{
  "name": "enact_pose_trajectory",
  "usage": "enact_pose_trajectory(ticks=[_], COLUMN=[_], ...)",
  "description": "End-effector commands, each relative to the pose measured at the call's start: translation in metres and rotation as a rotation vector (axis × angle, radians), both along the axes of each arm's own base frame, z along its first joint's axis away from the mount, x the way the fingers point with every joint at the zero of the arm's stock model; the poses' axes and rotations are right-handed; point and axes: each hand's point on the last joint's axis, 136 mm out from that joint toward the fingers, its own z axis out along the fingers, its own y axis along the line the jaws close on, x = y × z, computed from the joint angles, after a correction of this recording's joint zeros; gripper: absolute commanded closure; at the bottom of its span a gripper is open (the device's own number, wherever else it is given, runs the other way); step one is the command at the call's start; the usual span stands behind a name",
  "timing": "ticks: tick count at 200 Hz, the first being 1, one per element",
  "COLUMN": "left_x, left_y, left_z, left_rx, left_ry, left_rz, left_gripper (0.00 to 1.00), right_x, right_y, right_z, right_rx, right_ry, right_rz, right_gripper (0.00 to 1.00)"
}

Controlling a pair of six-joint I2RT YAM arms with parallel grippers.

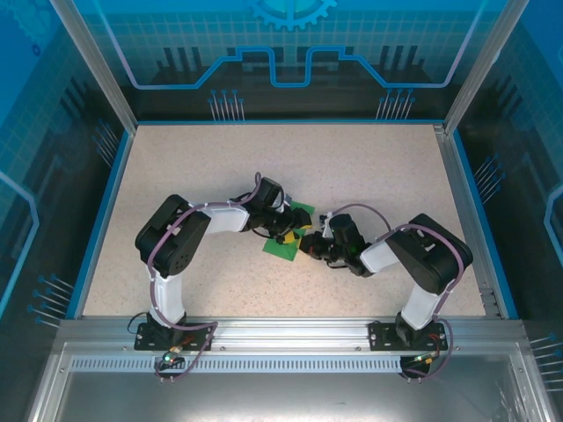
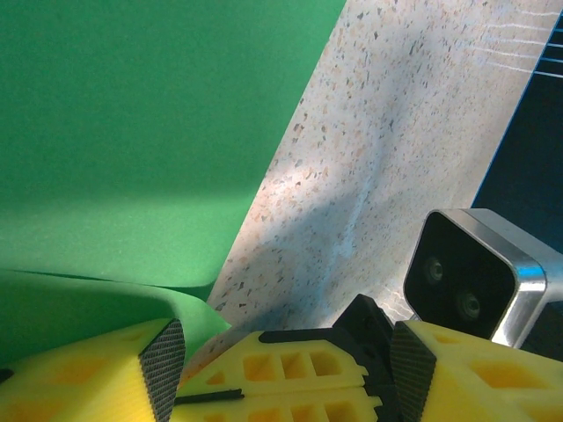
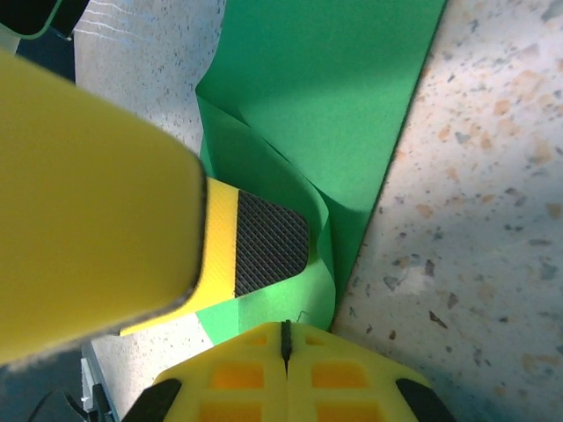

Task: Fold a paper plane with a square sheet of paper (pick it up from the middle)
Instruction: Fold the triangle a second time at the center of the table.

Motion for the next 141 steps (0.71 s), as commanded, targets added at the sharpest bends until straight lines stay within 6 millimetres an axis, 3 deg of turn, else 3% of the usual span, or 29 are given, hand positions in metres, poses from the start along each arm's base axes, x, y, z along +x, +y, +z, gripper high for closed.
enact_pose_trajectory(ticks=[1, 67, 141], left_x=[-0.009, 0.002, 0.019], left_y=[0.009, 0.003, 0.019], left_z=[-0.013, 0.01, 0.042], left_rx=[0.039, -0.005, -0.016], left_ry=[0.06, 0.019, -0.05], left_rz=[0.012, 0.014, -0.004], left_gripper=[0.33, 0.33, 0.33], right_x=[-0.008, -0.027, -0.041], right_y=[-0.003, -0.02, -0.035], right_z=[-0.017, -0.047, -0.066], right_rx=[-0.104, -0.309, -0.451], right_ry=[0.024, 0.088, 0.139], right_rz=[0.024, 0.075, 0.096], right_gripper=[1.0, 1.0, 1.0])
